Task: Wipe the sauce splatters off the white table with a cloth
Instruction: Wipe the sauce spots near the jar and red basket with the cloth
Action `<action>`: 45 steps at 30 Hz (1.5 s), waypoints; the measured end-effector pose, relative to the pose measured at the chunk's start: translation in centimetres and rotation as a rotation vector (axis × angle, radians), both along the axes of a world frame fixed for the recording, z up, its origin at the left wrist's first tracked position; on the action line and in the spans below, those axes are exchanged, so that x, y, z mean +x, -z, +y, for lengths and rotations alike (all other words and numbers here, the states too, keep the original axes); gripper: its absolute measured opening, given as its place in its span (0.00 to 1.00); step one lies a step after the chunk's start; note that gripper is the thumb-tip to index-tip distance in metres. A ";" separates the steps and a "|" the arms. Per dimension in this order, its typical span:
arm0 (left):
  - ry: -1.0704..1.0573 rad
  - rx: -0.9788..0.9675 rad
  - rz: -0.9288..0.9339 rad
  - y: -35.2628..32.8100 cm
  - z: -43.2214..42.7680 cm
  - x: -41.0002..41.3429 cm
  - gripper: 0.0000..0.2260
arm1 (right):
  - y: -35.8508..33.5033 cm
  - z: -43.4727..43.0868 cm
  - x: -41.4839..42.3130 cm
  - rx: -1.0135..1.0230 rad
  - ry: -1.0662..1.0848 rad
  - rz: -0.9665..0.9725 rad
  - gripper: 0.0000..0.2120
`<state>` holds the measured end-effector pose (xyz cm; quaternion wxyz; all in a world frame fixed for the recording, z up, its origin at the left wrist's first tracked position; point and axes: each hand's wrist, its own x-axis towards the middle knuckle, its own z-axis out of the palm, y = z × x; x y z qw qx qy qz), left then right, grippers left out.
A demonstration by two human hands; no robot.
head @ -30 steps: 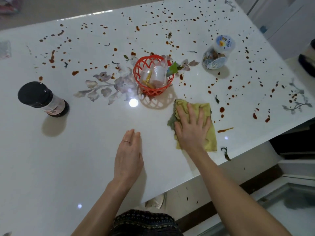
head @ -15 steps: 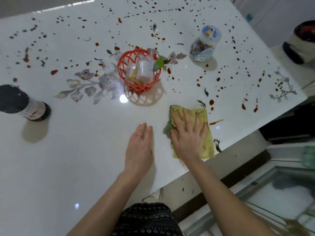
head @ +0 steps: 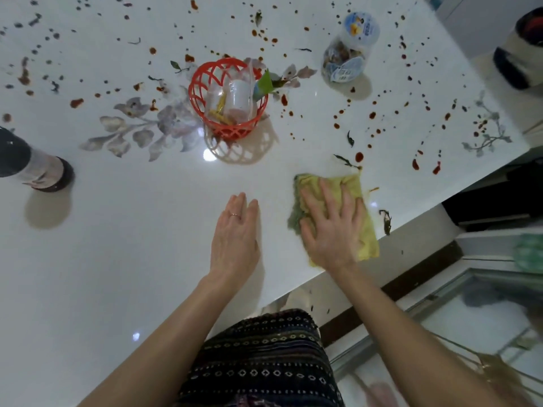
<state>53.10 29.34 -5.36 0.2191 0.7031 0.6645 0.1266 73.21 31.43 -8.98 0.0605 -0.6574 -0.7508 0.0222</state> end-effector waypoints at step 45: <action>-0.461 -0.093 0.111 -1.0 2.1 11.4 0.25 | 0.2 5.1 10.8 0.026 -0.548 0.058 0.28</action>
